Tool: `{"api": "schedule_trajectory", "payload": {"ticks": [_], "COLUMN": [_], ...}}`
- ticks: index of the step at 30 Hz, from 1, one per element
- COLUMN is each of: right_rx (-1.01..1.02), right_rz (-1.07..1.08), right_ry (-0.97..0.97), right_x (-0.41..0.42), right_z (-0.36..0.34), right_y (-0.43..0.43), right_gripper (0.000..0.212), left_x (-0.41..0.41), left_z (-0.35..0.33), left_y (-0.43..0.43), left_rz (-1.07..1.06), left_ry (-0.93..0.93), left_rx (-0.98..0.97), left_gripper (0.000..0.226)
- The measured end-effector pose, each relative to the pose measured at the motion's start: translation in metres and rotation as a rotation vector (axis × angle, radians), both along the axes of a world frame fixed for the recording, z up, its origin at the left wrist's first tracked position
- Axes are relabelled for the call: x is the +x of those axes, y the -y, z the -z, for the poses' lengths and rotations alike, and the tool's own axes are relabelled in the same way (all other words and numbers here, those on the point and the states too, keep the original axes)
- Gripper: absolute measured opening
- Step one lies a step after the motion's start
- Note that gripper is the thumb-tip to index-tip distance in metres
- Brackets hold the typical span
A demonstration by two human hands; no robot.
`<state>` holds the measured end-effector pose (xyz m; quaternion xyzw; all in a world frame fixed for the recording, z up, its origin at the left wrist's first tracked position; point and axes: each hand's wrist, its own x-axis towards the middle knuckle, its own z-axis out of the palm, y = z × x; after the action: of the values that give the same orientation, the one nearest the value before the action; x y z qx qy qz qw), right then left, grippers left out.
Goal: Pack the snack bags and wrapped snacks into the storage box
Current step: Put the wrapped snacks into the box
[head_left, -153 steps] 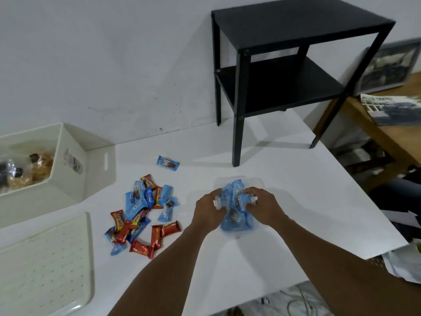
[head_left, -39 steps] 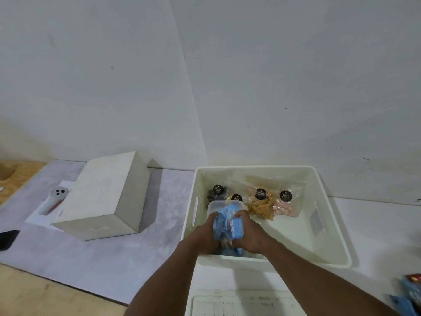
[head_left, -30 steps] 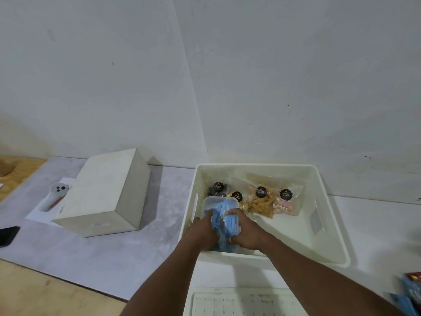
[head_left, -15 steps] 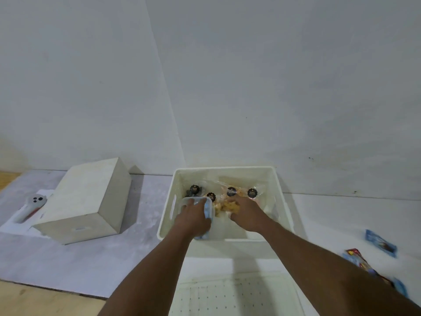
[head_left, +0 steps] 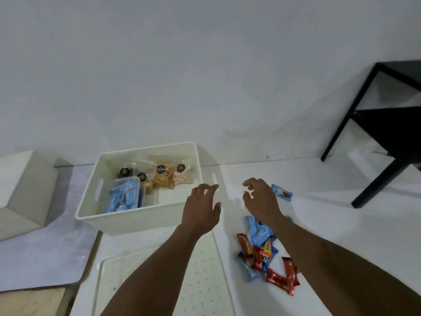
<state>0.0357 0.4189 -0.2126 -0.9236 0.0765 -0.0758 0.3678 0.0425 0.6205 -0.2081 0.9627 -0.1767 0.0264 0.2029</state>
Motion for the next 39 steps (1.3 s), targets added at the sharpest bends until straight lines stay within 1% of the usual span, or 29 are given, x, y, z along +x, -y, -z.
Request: {"api": "schedule_trajectory", "payload": {"ticks": [2,5,10,14,18,21,24,26,29,35,39], "right_rx": [-0.045,-0.14,-0.255,-0.333,-0.423,-0.444,-0.541,-0.555,-0.498,-0.465,-0.489], "right_rz": [0.01,0.004,-0.064,-0.164,-0.271,-0.362,-0.419,-0.406,-0.364,-0.3,-0.298], "right_ry": [-0.072,-0.183,-0.325,-0.251,-0.168,-0.129,-0.116,-0.079,-0.029,0.015,0.02], "right_x": [-0.025,-0.061,-0.096,-0.099,-0.078,-0.06,-0.053,-0.056,-0.063,-0.064,-0.064], "right_z": [0.023,0.065,0.12,0.154,0.173,0.182,0.194,0.2,0.206,0.207,0.208], "right_y": [0.04,0.096,0.15,0.162,0.161,0.159,0.162,0.167,0.17,0.169,0.169], "right_gripper": [0.028,0.035,0.059,0.068,0.075,0.075,0.07,0.061,0.05,0.048,0.052], "left_x": [-0.024,-0.06,-0.104,-0.121,-0.123,-0.118,-0.11,-0.108,-0.108,-0.108,-0.107], "left_z": [0.021,0.06,0.117,0.151,0.167,0.176,0.182,0.184,0.185,0.189,0.188], "left_y": [0.029,0.065,0.115,0.14,0.15,0.149,0.151,0.154,0.158,0.16,0.163], "left_rz": [0.028,0.08,0.01,-0.022,-0.042,-0.045,-0.063,-0.094,-0.12,-0.125,-0.051], "left_ry": [-0.049,-0.179,-0.373,-0.407,-0.38,-0.344,-0.303,-0.289,-0.279,-0.247,-0.221], "left_rx": [0.046,0.155,0.213,0.255,0.3,0.328,0.319,0.313,0.33,0.319,0.336], "left_gripper": [0.059,0.067,0.075,0.077,0.081,0.077,0.073,0.073,0.072,0.069,0.062]}}
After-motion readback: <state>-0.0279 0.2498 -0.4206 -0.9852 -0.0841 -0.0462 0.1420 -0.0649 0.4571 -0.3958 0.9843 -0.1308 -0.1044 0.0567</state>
